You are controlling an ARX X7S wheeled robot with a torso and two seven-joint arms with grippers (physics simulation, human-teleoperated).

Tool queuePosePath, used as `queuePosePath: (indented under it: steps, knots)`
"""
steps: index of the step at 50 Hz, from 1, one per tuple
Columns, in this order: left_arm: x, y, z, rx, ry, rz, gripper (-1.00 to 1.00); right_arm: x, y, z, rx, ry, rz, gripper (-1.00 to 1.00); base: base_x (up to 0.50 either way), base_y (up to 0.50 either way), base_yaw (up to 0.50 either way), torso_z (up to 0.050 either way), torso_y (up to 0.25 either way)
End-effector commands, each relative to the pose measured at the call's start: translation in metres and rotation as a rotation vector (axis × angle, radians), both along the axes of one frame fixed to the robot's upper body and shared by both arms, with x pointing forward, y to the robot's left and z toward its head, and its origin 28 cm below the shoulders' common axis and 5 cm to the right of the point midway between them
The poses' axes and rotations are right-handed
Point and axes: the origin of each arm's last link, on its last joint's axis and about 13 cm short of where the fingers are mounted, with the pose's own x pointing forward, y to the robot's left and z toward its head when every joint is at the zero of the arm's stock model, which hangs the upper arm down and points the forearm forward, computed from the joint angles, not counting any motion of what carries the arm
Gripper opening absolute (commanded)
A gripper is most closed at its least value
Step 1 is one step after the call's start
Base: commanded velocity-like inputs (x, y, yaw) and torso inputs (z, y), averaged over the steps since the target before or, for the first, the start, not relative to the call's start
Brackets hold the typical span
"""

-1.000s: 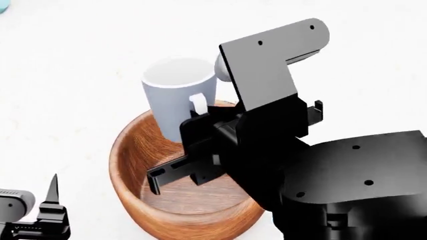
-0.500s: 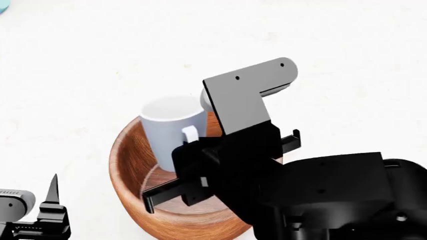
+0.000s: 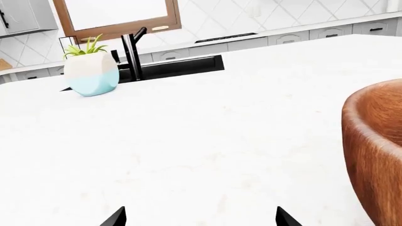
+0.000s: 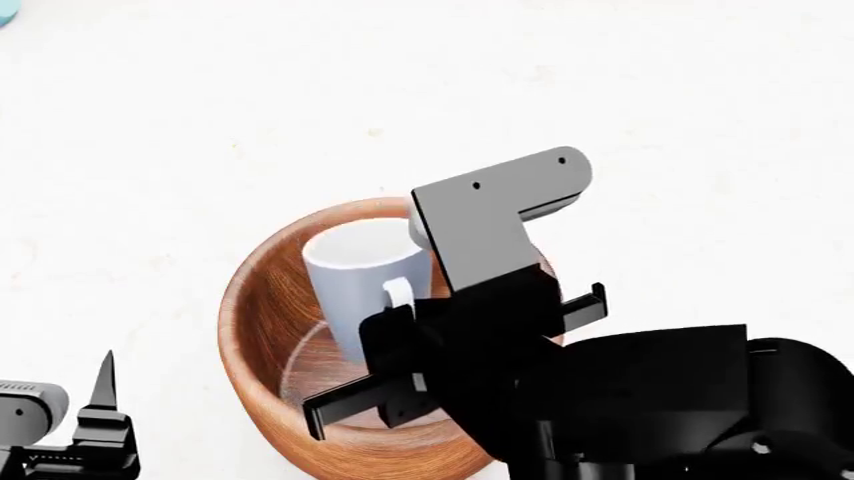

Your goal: Place the cup inside the bowl on the dining table and move the bowl to any counter.

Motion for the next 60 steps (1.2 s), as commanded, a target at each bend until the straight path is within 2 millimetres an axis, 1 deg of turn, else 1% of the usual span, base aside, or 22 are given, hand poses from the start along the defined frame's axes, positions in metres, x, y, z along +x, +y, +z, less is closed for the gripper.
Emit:
queuePosePath:
  steps: [1,4,13,14,23,28,32,37,40,43,45,50,55,60]
  knots:
    - [0.002,0.000,0.000,-0.014,-0.029,0.002,1.00,0.002,0.001,-0.004,-0.002,0.011,-0.001,-1.00,0.00,0.00,0.00,0.000,0.000]
    - [0.004,-0.003,0.001,-0.013,-0.029,0.002,1.00,0.003,0.000,-0.004,-0.006,0.010,-0.004,-1.00,0.00,0.00,0.00,0.000,0.000]
    - [0.003,-0.001,0.000,-0.013,-0.028,0.003,1.00,0.004,0.001,-0.006,-0.015,0.013,-0.009,-1.00,0.00,0.00,0.00,0.000,0.000]
    - [0.003,-0.001,0.000,-0.014,-0.028,0.002,1.00,0.004,0.001,-0.006,-0.013,0.013,-0.011,1.00,0.00,0.00,0.00,0.000,0.000]
    - [0.003,0.000,0.000,-0.014,-0.029,0.003,1.00,0.003,0.002,-0.006,-0.022,0.011,-0.010,1.00,0.00,0.00,0.00,0.000,0.000]
    - [0.003,0.000,0.000,-0.014,-0.028,0.003,1.00,0.002,0.003,-0.001,-0.019,-0.001,-0.011,1.00,0.00,0.00,0.00,0.000,0.000]
    - [0.003,-0.001,0.001,-0.013,-0.028,0.002,1.00,-0.001,0.001,0.010,-0.014,-0.028,-0.013,1.00,0.00,0.00,0.00,0.000,0.000]
    - [0.003,-0.001,0.000,-0.012,-0.028,0.000,1.00,-0.007,-0.003,0.035,0.006,-0.103,-0.030,1.00,0.00,0.00,0.00,0.000,0.000]
    - [0.004,-0.002,0.000,-0.013,-0.027,0.001,1.00,-0.008,-0.006,0.045,0.013,-0.128,-0.041,1.00,0.00,0.00,0.00,0.000,0.000]
    - [0.004,-0.001,0.000,-0.013,-0.028,0.003,1.00,-0.006,-0.013,0.053,0.014,-0.153,-0.068,1.00,0.00,0.00,0.00,0.000,0.000]
    - [0.004,-0.002,0.000,-0.013,-0.027,0.002,1.00,-0.002,-0.019,0.057,-0.032,-0.178,-0.110,1.00,0.00,0.00,0.00,0.000,0.000]
    - [0.004,-0.002,0.001,-0.014,-0.026,0.000,1.00,0.010,-0.034,0.052,-0.023,-0.129,-0.178,1.00,0.00,0.00,0.00,0.000,0.000]
    - [0.003,-0.001,0.001,-0.015,-0.027,0.001,1.00,0.024,-0.050,0.046,0.032,-0.082,-0.296,1.00,0.00,0.00,0.00,0.000,0.000]
    - [0.003,-0.001,0.000,-0.015,-0.026,0.000,1.00,0.028,-0.055,0.033,0.045,-0.051,-0.328,1.00,0.00,0.00,0.00,0.000,0.000]
